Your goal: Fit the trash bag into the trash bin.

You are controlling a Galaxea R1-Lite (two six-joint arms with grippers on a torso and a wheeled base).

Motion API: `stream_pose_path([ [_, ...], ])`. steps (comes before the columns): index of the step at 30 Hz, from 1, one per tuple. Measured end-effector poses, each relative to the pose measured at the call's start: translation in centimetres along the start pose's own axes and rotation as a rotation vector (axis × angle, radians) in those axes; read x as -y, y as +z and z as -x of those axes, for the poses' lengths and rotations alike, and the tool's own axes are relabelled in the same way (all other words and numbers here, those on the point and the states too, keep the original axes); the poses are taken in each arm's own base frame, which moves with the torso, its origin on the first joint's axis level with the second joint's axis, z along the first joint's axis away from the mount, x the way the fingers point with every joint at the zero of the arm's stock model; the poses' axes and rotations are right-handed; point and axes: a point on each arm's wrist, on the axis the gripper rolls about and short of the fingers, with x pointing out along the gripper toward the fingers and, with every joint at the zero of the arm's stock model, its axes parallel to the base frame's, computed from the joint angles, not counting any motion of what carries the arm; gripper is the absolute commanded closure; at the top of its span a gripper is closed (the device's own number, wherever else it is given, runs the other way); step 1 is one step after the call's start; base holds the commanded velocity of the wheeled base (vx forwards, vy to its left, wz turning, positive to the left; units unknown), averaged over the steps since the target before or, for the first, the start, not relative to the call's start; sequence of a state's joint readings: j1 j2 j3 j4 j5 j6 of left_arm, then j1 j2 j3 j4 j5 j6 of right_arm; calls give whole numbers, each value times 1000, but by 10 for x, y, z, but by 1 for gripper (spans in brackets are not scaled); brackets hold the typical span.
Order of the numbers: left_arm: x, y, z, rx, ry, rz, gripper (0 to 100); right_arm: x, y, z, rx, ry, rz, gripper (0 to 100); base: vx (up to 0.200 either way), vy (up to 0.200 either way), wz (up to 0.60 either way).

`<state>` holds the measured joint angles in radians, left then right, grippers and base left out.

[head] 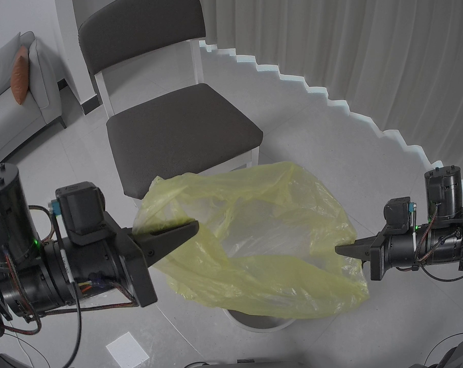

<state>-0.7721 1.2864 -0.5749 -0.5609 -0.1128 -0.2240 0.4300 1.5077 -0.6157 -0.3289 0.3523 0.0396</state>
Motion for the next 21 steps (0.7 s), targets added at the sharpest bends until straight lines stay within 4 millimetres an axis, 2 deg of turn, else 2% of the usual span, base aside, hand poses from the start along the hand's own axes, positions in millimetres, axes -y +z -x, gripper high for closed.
stream_pose_path([
  [7, -12, -1, -21, 37, 37, 59, 100, 8, 6, -9, -1, -16, -10, 100, 0, 0, 0],
  [21, -41, -30, -75, 53, 81, 72, 100, 38, 4, -38, -62, -67, -19, 100, 0, 0, 0],
])
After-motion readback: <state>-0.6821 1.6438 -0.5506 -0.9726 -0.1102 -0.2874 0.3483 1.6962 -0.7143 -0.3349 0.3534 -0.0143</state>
